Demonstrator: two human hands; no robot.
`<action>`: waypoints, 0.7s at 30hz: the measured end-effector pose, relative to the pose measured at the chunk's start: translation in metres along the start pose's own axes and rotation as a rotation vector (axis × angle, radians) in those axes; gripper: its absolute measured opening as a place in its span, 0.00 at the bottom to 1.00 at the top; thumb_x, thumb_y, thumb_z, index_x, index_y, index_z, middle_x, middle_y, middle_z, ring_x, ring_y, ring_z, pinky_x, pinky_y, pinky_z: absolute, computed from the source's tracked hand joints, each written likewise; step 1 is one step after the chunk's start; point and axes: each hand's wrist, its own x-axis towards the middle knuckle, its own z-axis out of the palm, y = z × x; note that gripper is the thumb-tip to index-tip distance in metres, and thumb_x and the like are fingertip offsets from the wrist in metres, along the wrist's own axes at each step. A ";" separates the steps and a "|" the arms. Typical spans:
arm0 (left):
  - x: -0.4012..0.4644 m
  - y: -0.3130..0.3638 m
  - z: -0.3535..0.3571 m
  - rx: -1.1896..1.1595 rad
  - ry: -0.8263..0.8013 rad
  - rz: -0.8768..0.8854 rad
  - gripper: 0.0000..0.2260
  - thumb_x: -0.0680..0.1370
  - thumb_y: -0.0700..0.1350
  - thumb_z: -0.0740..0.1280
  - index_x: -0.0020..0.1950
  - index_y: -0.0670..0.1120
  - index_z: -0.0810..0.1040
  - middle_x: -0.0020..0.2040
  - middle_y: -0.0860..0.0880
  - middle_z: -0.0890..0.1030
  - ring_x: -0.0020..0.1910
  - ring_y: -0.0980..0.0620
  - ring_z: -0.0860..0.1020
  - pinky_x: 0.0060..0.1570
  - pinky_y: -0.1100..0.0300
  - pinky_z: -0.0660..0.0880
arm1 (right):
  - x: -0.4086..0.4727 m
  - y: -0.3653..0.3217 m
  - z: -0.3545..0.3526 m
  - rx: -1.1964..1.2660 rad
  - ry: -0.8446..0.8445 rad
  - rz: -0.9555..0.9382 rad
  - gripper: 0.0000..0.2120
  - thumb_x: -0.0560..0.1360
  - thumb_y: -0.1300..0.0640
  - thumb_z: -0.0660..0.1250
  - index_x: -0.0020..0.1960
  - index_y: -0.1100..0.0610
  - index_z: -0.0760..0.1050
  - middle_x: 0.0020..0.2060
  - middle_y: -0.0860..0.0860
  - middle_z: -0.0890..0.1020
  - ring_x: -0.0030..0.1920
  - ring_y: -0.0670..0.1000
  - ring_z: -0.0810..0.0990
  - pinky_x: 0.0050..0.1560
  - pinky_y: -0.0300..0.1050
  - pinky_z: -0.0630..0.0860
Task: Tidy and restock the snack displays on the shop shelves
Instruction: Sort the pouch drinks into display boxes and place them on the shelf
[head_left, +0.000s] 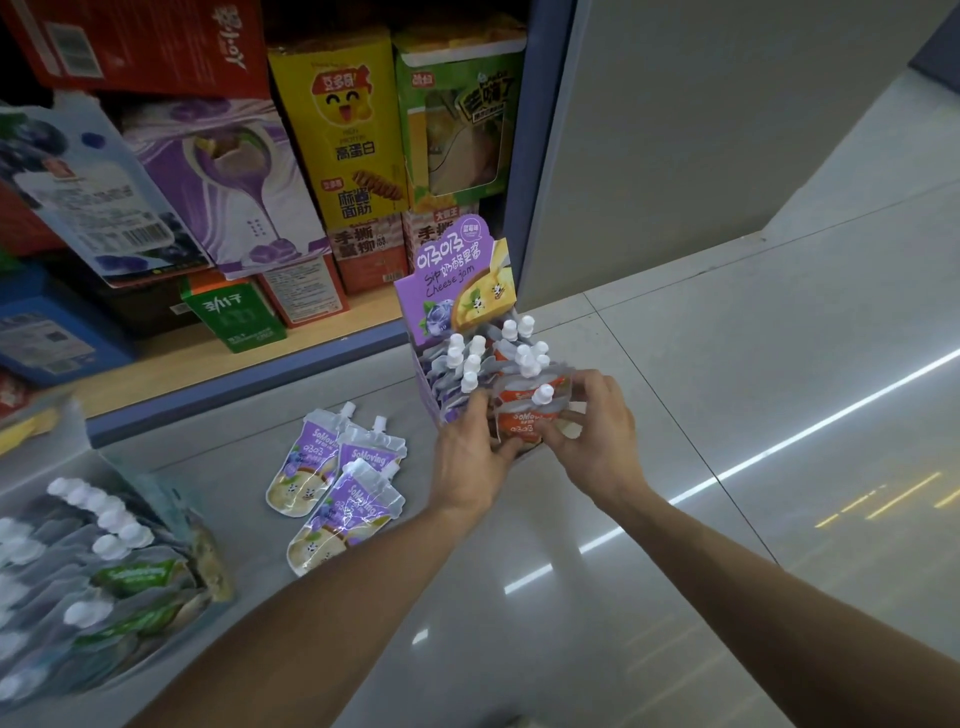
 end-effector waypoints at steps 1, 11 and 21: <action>-0.001 -0.004 0.002 -0.004 -0.003 0.009 0.22 0.74 0.45 0.78 0.64 0.49 0.73 0.52 0.49 0.86 0.44 0.51 0.85 0.48 0.49 0.82 | -0.002 0.002 0.001 -0.044 0.018 0.024 0.25 0.68 0.55 0.80 0.60 0.52 0.72 0.55 0.48 0.74 0.54 0.50 0.78 0.55 0.50 0.80; -0.005 -0.017 0.015 -0.051 0.007 0.051 0.26 0.75 0.38 0.75 0.70 0.51 0.71 0.61 0.48 0.81 0.55 0.49 0.83 0.54 0.48 0.83 | -0.008 0.002 0.002 0.086 -0.024 0.054 0.16 0.72 0.60 0.76 0.56 0.52 0.75 0.44 0.43 0.83 0.45 0.41 0.83 0.46 0.34 0.80; 0.013 -0.022 0.023 0.194 -0.006 0.113 0.21 0.77 0.46 0.73 0.69 0.46 0.74 0.52 0.44 0.85 0.49 0.43 0.84 0.50 0.47 0.80 | 0.009 0.018 0.008 -0.393 -0.088 -0.113 0.17 0.78 0.54 0.68 0.65 0.58 0.72 0.50 0.55 0.81 0.48 0.59 0.81 0.42 0.47 0.74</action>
